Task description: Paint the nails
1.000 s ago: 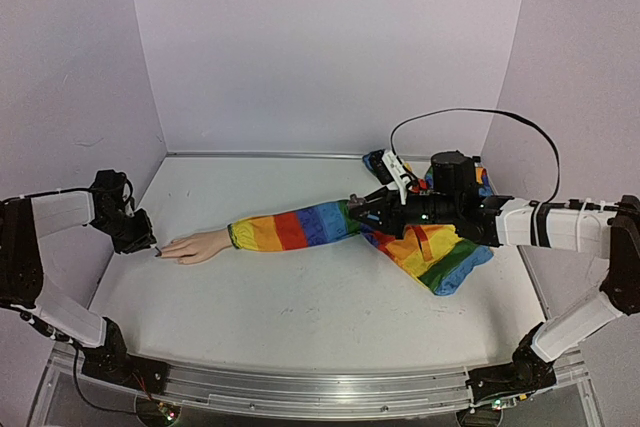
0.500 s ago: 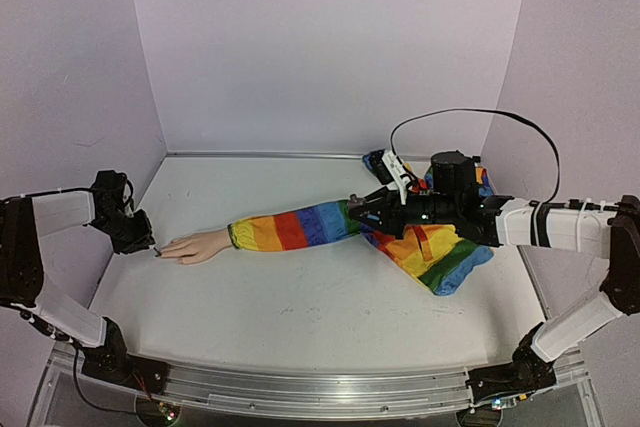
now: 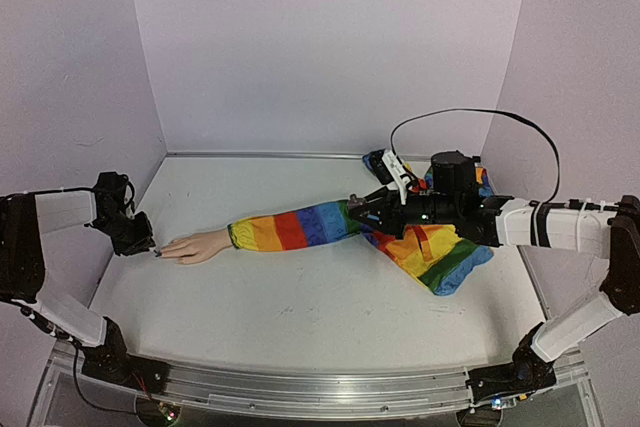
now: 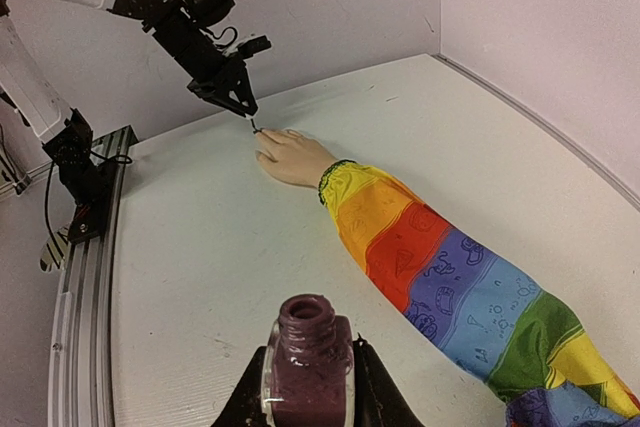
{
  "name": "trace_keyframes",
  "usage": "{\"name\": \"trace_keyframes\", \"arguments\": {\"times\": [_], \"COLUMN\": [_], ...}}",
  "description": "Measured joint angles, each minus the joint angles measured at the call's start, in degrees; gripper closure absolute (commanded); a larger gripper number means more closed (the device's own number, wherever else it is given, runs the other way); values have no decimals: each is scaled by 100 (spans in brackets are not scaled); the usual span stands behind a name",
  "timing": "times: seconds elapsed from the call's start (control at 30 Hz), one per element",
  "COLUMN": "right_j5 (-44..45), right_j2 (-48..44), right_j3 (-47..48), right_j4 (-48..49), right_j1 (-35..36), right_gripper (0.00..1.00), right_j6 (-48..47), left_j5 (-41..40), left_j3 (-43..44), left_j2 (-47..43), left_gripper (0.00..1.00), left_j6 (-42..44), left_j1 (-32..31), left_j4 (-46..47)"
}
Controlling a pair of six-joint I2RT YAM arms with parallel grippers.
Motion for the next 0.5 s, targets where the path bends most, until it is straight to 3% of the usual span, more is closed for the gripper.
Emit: {"name": "trace_keyframes", "arguments": {"times": [0.5], "right_j5": [2], "right_j2": [0], "right_j3": [0], "right_j4": [0], "right_j1": [0], "right_gripper": [100], "right_j6": [0], "left_j5": [-334], "left_j3": [0], "left_j2": [57], "left_gripper": [100], "left_j6": [2], "left_j1": [0], "left_j4": [-11]}}
